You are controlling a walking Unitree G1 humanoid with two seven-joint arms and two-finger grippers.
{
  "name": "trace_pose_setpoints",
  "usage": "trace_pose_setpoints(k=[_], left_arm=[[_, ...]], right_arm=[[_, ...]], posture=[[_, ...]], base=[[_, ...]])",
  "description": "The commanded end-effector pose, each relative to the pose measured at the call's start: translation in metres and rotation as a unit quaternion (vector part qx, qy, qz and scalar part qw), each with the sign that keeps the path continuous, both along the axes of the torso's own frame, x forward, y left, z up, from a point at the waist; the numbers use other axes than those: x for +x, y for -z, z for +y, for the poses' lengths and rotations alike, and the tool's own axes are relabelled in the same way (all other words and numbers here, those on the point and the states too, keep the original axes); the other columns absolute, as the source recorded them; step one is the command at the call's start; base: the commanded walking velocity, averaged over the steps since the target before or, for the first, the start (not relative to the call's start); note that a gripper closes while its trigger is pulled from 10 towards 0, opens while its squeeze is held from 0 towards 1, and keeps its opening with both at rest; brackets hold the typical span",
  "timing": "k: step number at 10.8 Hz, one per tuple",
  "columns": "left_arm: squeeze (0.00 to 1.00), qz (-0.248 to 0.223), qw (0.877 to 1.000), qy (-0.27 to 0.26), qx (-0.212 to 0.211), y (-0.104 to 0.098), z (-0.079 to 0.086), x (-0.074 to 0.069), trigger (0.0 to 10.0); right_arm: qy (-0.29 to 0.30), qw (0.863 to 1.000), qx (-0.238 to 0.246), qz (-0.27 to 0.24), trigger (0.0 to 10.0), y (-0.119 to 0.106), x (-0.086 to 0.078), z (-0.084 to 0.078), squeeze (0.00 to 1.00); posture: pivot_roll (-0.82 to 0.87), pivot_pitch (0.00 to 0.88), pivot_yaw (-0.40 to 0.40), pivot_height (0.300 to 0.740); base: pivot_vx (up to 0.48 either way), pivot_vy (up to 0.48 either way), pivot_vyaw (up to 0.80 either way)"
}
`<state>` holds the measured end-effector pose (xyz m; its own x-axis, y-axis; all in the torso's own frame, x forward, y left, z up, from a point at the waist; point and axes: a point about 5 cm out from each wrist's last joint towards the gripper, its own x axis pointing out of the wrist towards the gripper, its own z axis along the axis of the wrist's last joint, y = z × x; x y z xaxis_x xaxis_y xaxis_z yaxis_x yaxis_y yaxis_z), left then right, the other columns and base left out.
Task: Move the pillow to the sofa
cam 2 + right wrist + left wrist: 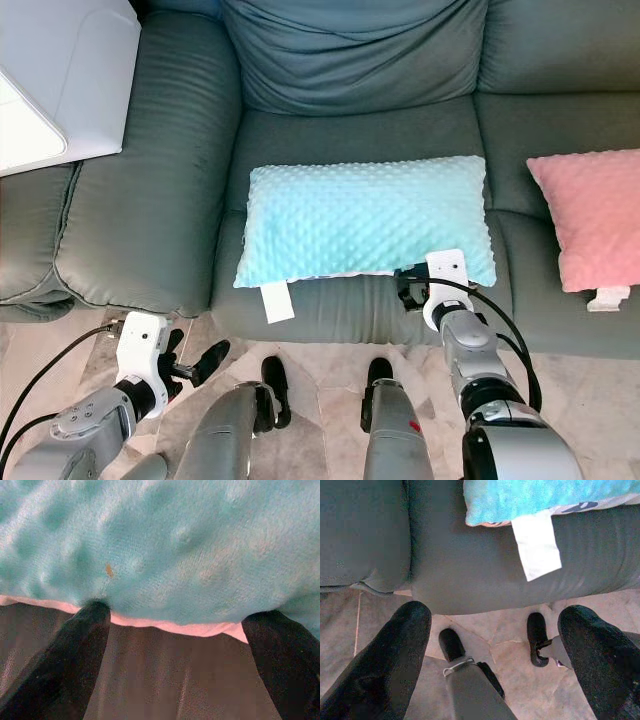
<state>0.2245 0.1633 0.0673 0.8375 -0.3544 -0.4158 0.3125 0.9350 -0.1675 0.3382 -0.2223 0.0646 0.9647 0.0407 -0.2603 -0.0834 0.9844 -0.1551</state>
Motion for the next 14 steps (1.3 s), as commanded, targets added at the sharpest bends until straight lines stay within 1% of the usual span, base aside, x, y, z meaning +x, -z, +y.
trace_pose_setpoints(k=[1,2,3,4,5,7,9,10,12,13,14], left_arm=[[0.0,0.027,1.0,-0.005,0.007,0.009,0.006,-0.008,10.0],[0.0,0.028,1.0,-0.008,0.009,0.01,0.006,-0.007,10.0],[0.0,0.03,0.999,-0.017,0.017,0.012,0.009,-0.005,10.0],[0.0,0.017,0.999,-0.027,0.02,0.012,0.011,0.0,10.0],[0.0,0.01,0.999,-0.031,0.021,0.012,0.01,0.004,10.0],[0.0,0.006,0.999,-0.029,0.018,0.016,0.003,0.014,10.0],[0.0,0.002,0.999,-0.027,0.017,0.021,-0.001,0.023,10.0],[0.0,-0.006,1.0,-0.027,0.013,0.022,-0.004,0.03,10.0],[0.0,-0.017,0.999,-0.031,0.002,0.022,-0.012,0.041,10.0],[0.0,-0.02,0.999,-0.033,-0.002,0.022,-0.013,0.043,10.0],[0.0,-0.034,0.999,-0.037,-0.008,0.018,-0.015,0.051,10.0]], right_arm=[[-0.002,1.0,0.004,0.025,10.0,0.015,-0.01,0.003,0.0],[-0.005,1.0,0.007,0.021,10.0,0.015,-0.01,0.005,0.0],[-0.01,1.0,0.02,0.014,10.0,0.017,-0.011,0.011,0.0],[-0.032,0.999,0.026,-0.004,10.0,0.019,-0.014,0.024,0.0],[-0.036,0.999,0.038,-0.017,10.0,0.018,-0.014,0.029,0.0],[-0.05,0.996,0.062,-0.051,10.0,0.01,-0.011,0.039,0.0],[-0.073,0.993,0.065,-0.065,10.0,0.008,-0.015,0.041,0.0],[-0.078,0.993,0.062,-0.064,10.0,0.011,-0.022,0.039,0.0],[-0.059,0.995,0.062,-0.05,10.0,0.022,-0.034,0.033,0.0],[-0.055,0.995,0.063,-0.05,10.0,0.024,-0.037,0.033,0.0],[-0.061,0.994,0.065,-0.058,10.0,0.022,-0.042,0.037,0.0]], posture=[[0.05,0.479,0.185,0.74],[0.04,0.477,0.183,0.74],[0.03,0.463,0.173,0.74],[0.01,0.444,0.163,0.74],[0.0,0.433,0.158,0.74],[-0.04,0.365,0.133,0.74],[-0.08,0.302,0.107,0.74],[-0.1,0.27,0.095,0.74],[-0.12,0.224,0.086,0.74],[-0.12,0.213,0.085,0.74],[-0.14,0.178,0.075,0.74]], base=[[0.0,0.0,0.0],[0.0,0.0,0.0],[0.0,0.0,0.0],[0.0,0.0,0.0],[0.0,0.0,0.0],[0.0,0.0,0.0],[0.0,0.0,0.0],[0.0,0.0,0.0],[0.0,0.0,0.0],[0.0,0.0,0.0],[0.0,0.0,0.0]])
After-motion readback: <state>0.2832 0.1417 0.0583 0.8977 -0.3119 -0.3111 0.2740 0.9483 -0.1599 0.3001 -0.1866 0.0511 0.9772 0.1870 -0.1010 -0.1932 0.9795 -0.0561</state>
